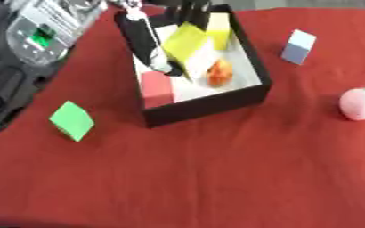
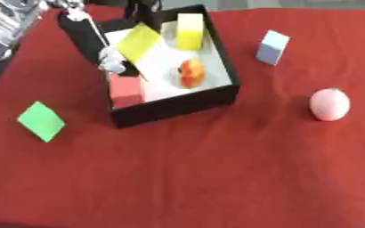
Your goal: Pick up objects on the table and place them in the box.
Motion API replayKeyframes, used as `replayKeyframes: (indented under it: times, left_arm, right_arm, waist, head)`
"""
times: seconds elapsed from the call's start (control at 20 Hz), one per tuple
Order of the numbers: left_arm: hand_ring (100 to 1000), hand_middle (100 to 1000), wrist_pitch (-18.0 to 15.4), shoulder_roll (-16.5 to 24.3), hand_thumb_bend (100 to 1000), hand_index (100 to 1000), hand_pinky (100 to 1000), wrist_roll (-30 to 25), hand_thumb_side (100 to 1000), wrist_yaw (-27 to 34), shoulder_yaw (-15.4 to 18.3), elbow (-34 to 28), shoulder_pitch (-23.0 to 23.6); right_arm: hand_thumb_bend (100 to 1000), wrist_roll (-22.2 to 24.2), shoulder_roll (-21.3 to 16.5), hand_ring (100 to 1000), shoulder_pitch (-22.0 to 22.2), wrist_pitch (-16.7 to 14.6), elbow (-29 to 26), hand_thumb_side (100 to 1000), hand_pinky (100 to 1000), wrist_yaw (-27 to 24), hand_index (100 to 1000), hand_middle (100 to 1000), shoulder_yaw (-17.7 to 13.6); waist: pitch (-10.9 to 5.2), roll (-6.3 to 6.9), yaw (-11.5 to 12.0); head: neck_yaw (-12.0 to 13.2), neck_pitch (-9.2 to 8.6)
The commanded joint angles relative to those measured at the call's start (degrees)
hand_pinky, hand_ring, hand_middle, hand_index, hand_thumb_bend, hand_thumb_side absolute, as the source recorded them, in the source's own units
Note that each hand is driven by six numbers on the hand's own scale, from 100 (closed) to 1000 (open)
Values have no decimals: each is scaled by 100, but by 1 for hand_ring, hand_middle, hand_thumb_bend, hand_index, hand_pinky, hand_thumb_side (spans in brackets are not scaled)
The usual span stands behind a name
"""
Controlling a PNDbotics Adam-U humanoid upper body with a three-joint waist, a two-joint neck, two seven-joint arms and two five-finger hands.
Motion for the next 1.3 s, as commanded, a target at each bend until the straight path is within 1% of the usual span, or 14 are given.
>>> replayKeyframes:
  times: [0.05,0.1,0.2,0.25,0.3,0.4,0.45,0.55,0.75,0.9,1.05,1.1,1.2,1.3]
  left_arm:
    - [592,527,-233,-37,574,595,592,86,100,-373,-64,307,-43]
    - [623,562,-269,-46,610,634,630,135,100,-484,-61,357,-30]
    - [759,720,-270,-52,709,789,753,211,100,-665,-27,422,-11]
    - [775,739,-252,-52,722,804,770,269,112,-735,-5,424,-4]
    - [883,828,-230,-37,833,899,875,365,387,-817,49,381,-2]
    - [907,837,-96,0,873,912,881,582,461,-794,223,230,29]
    - [905,833,-11,38,887,912,875,689,472,-740,323,117,40]
    - [895,825,172,139,874,907,864,878,462,-563,561,-131,59]
    - [855,786,553,512,769,864,813,1286,380,33,1099,-727,149]
    - [833,766,745,1053,731,844,786,1391,378,573,1339,-1410,451]
    - [836,764,900,1817,707,843,789,1317,376,1388,1589,-2222,1019]
    - [840,766,900,2065,699,844,794,1294,371,1606,1679,-2337,1210]
    - [850,773,509,2574,706,850,806,1203,383,2065,1821,-2421,1658]
    - [856,777,121,3008,713,853,813,1032,374,2245,1979,-2441,2171]
  right_arm:
    - [100,-14,-66,825,-60,1,-114,405,808,-8,891,833,-38]
    - [100,-7,-67,825,-56,2,-114,405,808,-5,891,833,-34]
    - [100,-1,-72,825,-42,4,-113,405,808,0,891,833,-32]
    - [100,2,-74,825,-36,6,-113,405,808,2,891,833,-31]
    - [100,7,-79,825,-30,8,-112,405,808,4,891,833,-27]
    - [100,17,-90,825,-20,11,-111,406,808,7,890,833,-22]
    - [100,17,-97,825,-16,12,-111,406,808,7,890,833,-23]
    - [100,12,-111,825,-14,10,-116,405,808,3,890,832,-25]
    - [100,0,-156,825,8,9,-124,403,808,8,891,833,-35]
    - [100,-16,-205,824,42,9,-133,402,808,18,891,833,-47]
    - [100,-26,-261,824,75,13,-145,402,808,35,891,834,-53]
    - [100,-26,-273,824,80,15,-148,402,808,40,891,834,-52]
    - [100,-24,-296,824,84,19,-154,401,808,49,891,834,-48]
    - [100,-24,-309,824,78,21,-159,400,808,55,891,834,-46]
  waist:
    - [-149,0,-8]
    - [-149,-1,-9]
    - [-154,-2,-5]
    - [-156,-2,-3]
    - [-161,-4,4]
    - [-171,-8,21]
    - [-177,-7,31]
    - [-188,-6,57]
    - [-204,-2,121]
    - [-200,2,155]
    - [-185,14,185]
    - [-179,17,191]
    - [-163,23,205]
    - [-150,25,217]
  head:
    - [36,-33]
    - [43,-23]
    - [62,-4]
    - [67,2]
    - [64,7]
    - [56,25]
    - [54,34]
    - [37,44]
    - [-47,33]
    - [-137,1]
    - [-205,-1]
    - [-223,5]
    - [-265,11]
    - [-293,10]
